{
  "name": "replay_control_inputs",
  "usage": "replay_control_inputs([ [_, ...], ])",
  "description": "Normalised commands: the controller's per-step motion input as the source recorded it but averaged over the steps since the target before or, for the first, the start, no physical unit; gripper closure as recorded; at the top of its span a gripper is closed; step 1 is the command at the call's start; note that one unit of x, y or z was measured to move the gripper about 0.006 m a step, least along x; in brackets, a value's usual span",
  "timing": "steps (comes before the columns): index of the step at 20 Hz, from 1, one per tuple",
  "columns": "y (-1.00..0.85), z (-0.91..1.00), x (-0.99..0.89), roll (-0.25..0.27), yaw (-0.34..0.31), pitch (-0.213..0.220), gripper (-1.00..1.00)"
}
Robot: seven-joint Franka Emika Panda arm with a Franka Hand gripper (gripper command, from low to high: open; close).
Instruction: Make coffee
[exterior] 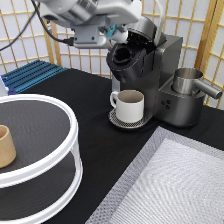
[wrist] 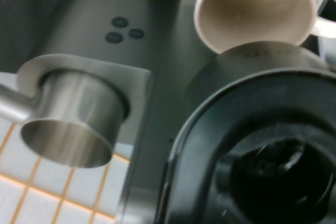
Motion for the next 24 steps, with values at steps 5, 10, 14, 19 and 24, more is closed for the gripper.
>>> replay_control_inputs([
  [5,0.49,0.16,-0.01,-0.097,0.005,0.108,1.0],
  [10,0.34,0.0,0.11,-0.103,0.0,0.099,1.0],
  [14,0.12,-0.1,0.04,-0.107,-0.004,0.098,1.0],
  [19,0.24,-0.17,-0.04,-0.141,-0.002,0.087,1.0],
  [24,0.21,-0.04,-0.05,-0.162,0.0,0.077,1.0],
])
